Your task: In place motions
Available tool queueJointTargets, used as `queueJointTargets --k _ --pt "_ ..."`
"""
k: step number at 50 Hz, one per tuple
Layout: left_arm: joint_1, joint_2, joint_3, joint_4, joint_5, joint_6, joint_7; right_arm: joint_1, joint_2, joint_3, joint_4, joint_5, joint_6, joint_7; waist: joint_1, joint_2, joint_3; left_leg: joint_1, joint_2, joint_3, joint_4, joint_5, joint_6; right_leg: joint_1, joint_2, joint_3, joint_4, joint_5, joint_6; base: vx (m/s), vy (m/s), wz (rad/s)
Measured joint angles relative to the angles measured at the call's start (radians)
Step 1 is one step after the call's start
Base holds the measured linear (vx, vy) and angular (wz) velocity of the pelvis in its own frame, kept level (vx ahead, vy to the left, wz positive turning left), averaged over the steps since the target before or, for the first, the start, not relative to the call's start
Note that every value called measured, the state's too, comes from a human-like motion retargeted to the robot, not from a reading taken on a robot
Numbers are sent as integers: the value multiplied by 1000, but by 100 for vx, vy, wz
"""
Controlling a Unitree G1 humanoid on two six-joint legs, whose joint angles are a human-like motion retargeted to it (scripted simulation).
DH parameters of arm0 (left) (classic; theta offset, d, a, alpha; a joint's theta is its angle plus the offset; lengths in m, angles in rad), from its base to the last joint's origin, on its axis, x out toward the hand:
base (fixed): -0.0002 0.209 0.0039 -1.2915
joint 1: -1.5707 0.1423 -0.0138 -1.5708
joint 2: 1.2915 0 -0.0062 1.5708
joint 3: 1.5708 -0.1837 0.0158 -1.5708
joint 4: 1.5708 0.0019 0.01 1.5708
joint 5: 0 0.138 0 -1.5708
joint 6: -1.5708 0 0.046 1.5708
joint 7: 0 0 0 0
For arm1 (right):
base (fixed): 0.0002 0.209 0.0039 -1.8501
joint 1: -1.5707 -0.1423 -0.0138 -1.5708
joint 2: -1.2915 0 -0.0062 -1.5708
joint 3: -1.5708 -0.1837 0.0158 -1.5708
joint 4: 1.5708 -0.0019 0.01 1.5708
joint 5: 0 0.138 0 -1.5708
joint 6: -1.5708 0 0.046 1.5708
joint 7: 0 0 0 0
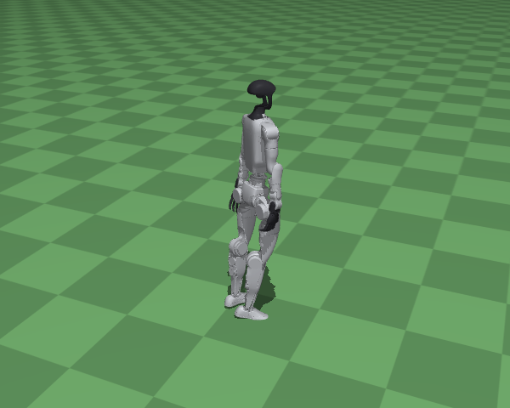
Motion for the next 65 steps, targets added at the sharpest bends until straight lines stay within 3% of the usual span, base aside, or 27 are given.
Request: queueJointTargets --k 10,27,40,49,57,65 --pt "22 -31 57 21 -64 -2 -2 -20 35 30 -73 22 -15 29 -6 -2 -4 4 -15 -51 -13 9 6 9 -9 -49 0 -8 9 5 -3 26" --pt "0 -8 10 5 -6 6 -24 3 19 41 -3 -54 2 -6 -47 31 -42 3 24 82 -21 -21 -8 -72 5 90 28 15 2 -2 6 -42" --pt "28 -2 9 6 10 7 -54 -18 8 20 20 -62 21 -23 -178 109 -73 41 111 369 -28 -97 -68 -224 75 373 74 71 0 -11 26 -118" --pt "60 -5 12 -13 34 9 -73 -31 21 37 10 -71 19 -18 -165 153 -109 87 136 690 -21 -157 -132 -297 226 726 64 163 0 -1 29 -222" --pt "69 -22 -4 -38 54 7 -88 -12 30 13 14 -45 2 -61 -213 202 -131 98 153 826 -11 -182 -174 -304 268 796 19 233 62 4 22 -141" --pt "51 -57 -2 -56 72 2 -103 0 40 -15 34 5 6 -91 -164 212 -161 127 115 1019 -13 -199 -218 -286 328 864 -39 304 140 3 7 -146"
